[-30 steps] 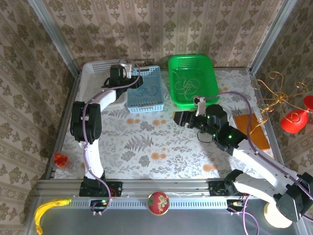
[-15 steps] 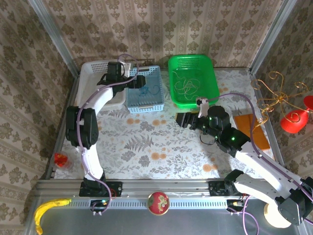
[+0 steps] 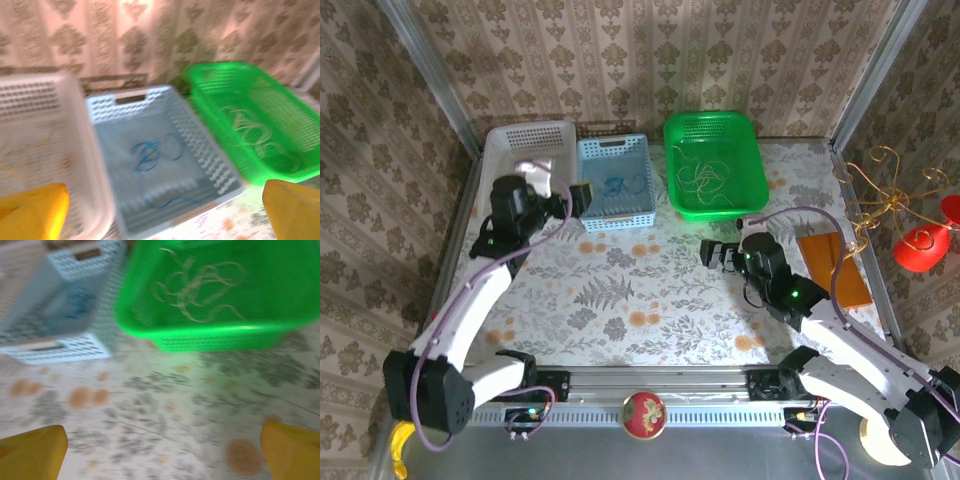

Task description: Untangle the cables

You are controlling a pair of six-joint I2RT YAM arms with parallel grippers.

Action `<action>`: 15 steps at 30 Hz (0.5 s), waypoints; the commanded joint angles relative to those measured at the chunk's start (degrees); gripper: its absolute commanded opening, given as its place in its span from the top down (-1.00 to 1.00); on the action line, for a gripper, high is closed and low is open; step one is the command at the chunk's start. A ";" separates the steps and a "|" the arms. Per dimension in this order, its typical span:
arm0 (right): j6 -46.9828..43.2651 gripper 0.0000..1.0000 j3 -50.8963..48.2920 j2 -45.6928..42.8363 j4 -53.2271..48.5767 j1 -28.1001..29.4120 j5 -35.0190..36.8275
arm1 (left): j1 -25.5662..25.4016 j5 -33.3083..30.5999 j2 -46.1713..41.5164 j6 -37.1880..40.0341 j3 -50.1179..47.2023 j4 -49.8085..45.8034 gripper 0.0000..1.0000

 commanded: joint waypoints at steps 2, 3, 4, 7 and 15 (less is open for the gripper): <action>-7.88 -1.00 -5.99 1.60 12.50 -2.42 16.32 | 4.67 -10.79 -7.68 6.09 -12.30 8.83 -1.00; -8.89 -1.00 -7.13 2.82 15.26 -4.06 17.21 | 6.39 -11.91 -8.46 6.82 -14.61 9.67 -1.00; -6.64 -1.00 -6.13 3.82 13.35 -5.82 18.41 | 8.13 -12.28 -8.57 7.55 -16.49 10.54 -1.00; -8.65 -1.00 -4.18 8.73 16.73 -11.14 19.09 | 11.88 -15.24 -6.37 10.13 -23.50 17.82 -1.00; -19.31 -1.00 -5.37 24.58 33.52 -20.21 8.69 | 12.78 -14.09 14.89 11.66 -29.59 44.21 -1.00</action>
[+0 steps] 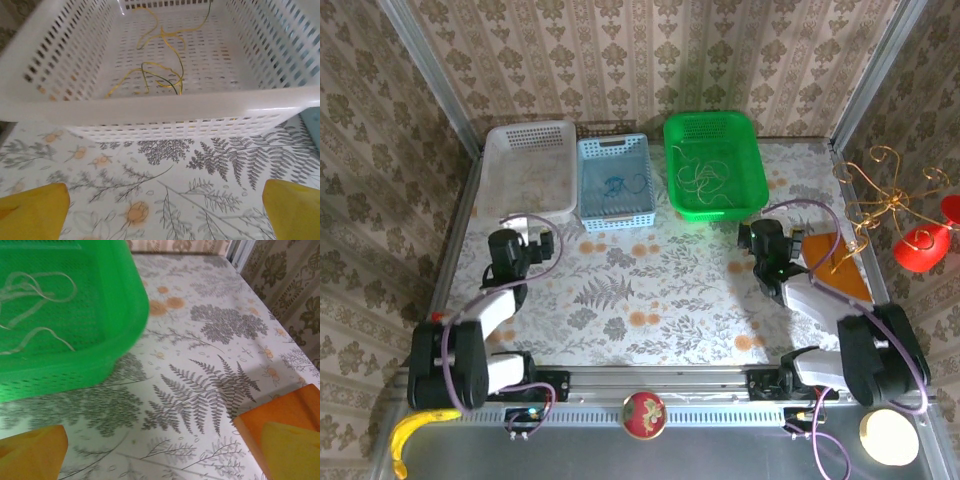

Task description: Untangle the cables

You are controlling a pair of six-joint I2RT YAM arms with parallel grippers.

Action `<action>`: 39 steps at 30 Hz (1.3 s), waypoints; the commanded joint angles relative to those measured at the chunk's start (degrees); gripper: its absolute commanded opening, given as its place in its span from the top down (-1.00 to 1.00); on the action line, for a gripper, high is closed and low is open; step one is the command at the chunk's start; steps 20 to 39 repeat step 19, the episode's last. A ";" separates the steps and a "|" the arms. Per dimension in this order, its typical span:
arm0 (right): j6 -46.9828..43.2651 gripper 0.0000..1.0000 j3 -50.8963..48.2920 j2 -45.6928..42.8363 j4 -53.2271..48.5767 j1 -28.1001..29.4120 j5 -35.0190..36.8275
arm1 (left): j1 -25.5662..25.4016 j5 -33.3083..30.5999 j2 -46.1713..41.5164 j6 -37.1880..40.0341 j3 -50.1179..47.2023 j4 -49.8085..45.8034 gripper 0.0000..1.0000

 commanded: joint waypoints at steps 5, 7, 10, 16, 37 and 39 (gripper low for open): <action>-6.93 -1.00 -9.97 18.00 48.45 -10.38 -21.51 | -1.78 0.12 18.53 7.08 -3.72 35.60 -1.00; -2.40 -1.00 -4.69 11.62 26.68 -11.22 -16.88 | -1.53 -0.36 15.34 4.76 -1.36 25.40 -1.00; -6.39 -1.00 -8.37 13.54 37.55 -7.85 -14.33 | -0.28 0.67 15.98 4.15 -0.60 24.79 -1.00; -5.62 -1.00 -4.27 13.97 29.99 -11.14 -23.08 | 0.12 0.59 16.46 4.07 -0.23 25.27 -0.99; -5.55 -1.00 -5.04 13.46 31.07 -11.39 -23.44 | 0.19 0.43 16.51 3.95 0.65 23.66 -1.00; -5.55 -1.00 -5.04 13.46 31.07 -11.39 -23.44 | 0.19 0.43 16.51 3.95 0.65 23.66 -1.00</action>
